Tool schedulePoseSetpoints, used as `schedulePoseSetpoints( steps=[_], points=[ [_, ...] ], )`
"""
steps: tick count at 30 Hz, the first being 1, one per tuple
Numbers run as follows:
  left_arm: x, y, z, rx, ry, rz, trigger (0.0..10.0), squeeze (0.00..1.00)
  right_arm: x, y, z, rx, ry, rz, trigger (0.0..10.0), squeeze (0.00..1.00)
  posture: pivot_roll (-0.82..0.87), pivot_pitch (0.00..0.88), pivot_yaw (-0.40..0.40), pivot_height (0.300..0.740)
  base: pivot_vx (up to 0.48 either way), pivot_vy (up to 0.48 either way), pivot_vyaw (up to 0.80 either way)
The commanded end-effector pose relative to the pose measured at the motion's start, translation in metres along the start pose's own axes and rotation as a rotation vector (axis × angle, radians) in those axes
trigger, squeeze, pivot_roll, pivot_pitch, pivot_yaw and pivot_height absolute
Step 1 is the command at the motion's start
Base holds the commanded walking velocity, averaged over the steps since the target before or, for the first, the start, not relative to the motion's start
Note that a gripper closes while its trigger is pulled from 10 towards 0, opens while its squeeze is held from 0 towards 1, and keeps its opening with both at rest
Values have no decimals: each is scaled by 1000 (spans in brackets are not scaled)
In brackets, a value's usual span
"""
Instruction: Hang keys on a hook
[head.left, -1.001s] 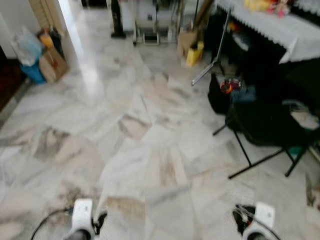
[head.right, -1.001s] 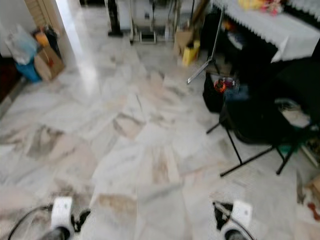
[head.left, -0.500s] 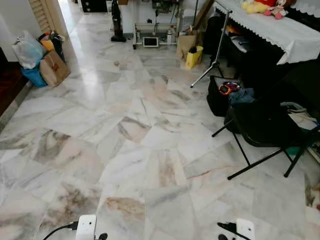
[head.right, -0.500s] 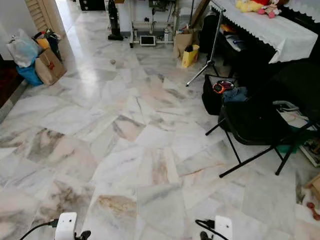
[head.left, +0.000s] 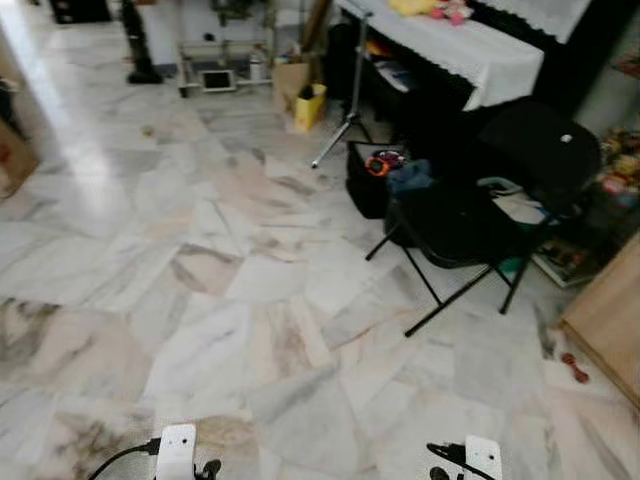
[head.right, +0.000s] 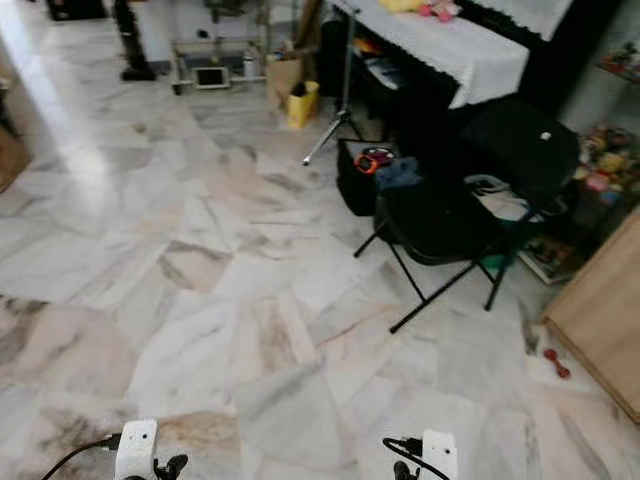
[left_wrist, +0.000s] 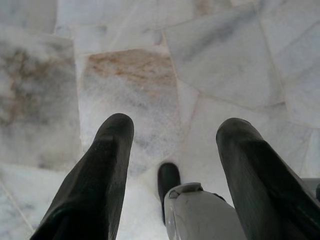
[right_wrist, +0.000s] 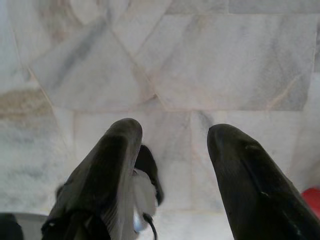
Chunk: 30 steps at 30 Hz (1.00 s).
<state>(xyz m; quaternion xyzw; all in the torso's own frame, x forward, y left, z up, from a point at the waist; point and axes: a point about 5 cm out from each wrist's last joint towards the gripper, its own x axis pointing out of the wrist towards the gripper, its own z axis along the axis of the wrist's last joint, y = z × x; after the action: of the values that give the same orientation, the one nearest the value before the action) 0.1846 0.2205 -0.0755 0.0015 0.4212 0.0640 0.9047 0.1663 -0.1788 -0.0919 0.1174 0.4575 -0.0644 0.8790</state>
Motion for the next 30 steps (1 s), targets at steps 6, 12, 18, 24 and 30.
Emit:
schedulePoseSetpoints(
  steps=[6, 12, 18, 24, 30],
  points=[
    [-1, -1, -7, 10, 37, 2, 10000, 0, 2, 6, 10, 10, -34, 8, 10000, 0, 59, 0, -42, 740, 0, 0, -800],
    [-1, -1, -9, 39, 42, 0, 10000, 0, 2, 4, 12, 13, -40, 1, 10000, 0, 65, 0, -53, 740, 0, 0, -800],
    [-2, -3, -11, 68, 41, 14, 10000, 0, 2, 1, 11, 6, -38, 1, 10000, 0, 68, 0, -69, 740, 0, -240, -800],
    [-3, -5, -18, 79, 65, 11, 10000, 0, 1, 0, 8, -1, -32, -4, 10000, 0, 75, 0, -76, 740, 0, -160, -800],
    [-4, -3, -21, 86, 74, 16, 10000, 0, 1, 1, 6, -2, -32, 2, 10000, 0, 73, 0, -72, 740, 0, 0, -800]
  ],
)
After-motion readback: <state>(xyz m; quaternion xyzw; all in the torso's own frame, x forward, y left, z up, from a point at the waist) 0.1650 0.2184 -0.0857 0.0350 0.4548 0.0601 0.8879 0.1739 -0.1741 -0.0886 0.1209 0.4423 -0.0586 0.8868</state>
